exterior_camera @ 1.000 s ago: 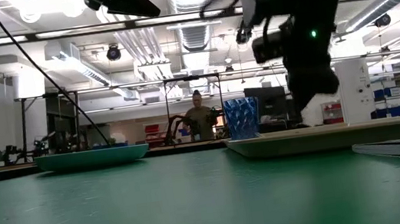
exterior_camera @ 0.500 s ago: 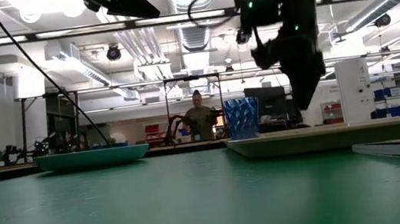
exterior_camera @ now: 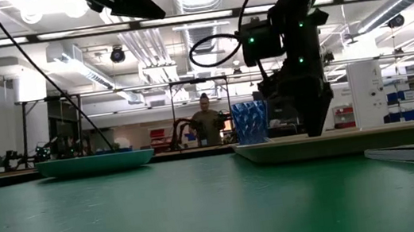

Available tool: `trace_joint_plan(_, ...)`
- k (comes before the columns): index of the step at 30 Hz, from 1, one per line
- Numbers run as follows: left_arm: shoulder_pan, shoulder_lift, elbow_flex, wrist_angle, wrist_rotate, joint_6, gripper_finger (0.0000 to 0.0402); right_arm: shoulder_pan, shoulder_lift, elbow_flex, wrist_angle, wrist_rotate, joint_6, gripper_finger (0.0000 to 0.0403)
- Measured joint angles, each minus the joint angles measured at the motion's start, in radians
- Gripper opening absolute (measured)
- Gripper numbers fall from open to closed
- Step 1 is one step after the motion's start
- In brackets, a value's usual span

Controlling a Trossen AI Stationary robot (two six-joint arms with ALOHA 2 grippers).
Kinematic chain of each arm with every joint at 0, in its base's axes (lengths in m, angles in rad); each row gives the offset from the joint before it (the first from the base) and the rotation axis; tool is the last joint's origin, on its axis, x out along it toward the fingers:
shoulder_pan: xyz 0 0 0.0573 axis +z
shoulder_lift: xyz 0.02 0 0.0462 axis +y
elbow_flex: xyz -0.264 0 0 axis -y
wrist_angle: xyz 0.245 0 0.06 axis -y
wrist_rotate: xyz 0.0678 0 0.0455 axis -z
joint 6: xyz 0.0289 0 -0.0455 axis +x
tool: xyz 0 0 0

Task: Pick and place plate/cup/fork/spoon on tray
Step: Put the orange fork on the white serving tray to the top of the orange spoon

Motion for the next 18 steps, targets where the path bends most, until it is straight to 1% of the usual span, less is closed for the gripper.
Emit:
trace_joint_plan(3, 0.0, 0.0, 0.0, 0.0, 0.0, 0.0, 0.0162, -0.001, 0.004, -0.001, 0.001, 0.058, -0.002, 0.01)
trace_joint_plan(12, 0.0, 0.0, 0.0, 0.0, 0.0, 0.0, 0.0162, 0.0, 0.013, -0.015, 0.058, 0.059, -0.011, 0.01)
trace_joint_plan(18, 0.0, 0.0, 0.0, 0.0, 0.0, 0.0, 0.0162, 0.0, 0.033, -0.017, 0.06, 0.059, -0.02, 0.0094)
